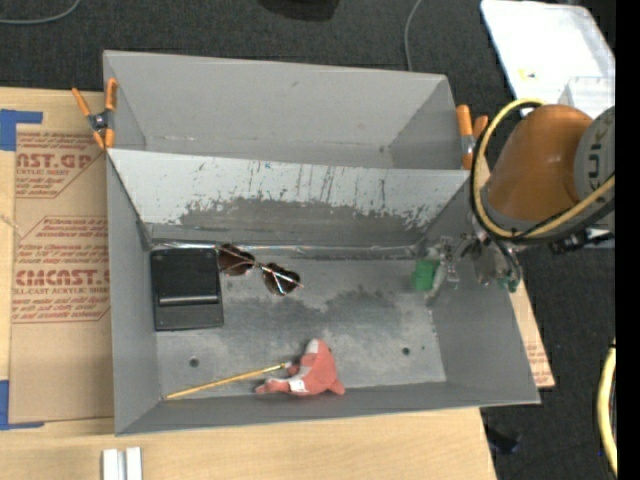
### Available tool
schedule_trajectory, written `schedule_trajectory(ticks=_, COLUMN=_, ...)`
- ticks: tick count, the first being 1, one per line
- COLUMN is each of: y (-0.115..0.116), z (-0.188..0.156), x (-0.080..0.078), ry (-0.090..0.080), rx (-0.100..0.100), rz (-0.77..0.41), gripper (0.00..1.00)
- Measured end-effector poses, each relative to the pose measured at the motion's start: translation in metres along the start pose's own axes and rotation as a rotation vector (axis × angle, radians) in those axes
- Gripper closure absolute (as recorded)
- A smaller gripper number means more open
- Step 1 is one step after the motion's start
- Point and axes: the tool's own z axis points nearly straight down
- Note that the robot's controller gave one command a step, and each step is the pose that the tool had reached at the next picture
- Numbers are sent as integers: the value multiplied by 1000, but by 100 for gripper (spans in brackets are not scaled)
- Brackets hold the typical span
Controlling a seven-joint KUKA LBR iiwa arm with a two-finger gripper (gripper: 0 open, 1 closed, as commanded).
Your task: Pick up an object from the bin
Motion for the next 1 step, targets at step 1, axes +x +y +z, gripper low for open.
schedule_trajectory(ticks=1, y=-1, z=-1, x=-2, ry=-13, rx=1, rz=17, gripper=100)
